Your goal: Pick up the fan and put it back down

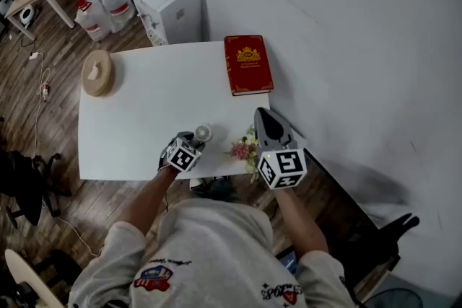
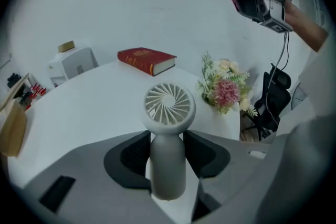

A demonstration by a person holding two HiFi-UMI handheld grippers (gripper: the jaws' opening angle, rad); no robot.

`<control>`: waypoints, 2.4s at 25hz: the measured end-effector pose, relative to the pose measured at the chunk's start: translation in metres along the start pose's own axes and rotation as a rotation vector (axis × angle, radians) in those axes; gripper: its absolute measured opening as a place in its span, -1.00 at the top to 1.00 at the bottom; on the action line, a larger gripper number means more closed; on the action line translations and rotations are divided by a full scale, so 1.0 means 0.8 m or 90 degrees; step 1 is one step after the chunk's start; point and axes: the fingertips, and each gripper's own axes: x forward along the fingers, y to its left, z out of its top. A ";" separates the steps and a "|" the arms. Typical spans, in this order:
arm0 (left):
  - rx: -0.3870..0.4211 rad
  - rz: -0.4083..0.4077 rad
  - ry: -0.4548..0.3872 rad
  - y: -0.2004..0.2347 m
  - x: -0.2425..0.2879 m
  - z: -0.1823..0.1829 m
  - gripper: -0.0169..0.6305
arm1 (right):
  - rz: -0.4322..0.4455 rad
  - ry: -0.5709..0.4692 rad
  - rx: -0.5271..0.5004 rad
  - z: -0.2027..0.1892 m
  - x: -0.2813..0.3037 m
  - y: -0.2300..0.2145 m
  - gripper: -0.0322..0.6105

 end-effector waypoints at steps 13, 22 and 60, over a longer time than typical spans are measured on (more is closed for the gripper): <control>0.004 0.018 0.064 -0.028 0.051 -0.017 0.36 | -0.036 0.032 0.012 -0.030 -0.011 -0.025 0.90; -0.035 0.000 -0.014 -0.028 0.019 -0.008 0.17 | -0.015 0.026 0.008 -0.023 -0.007 -0.013 0.90; -0.085 0.307 -0.550 0.158 -0.443 0.168 0.93 | 0.184 -0.087 -0.046 0.080 0.101 0.141 0.93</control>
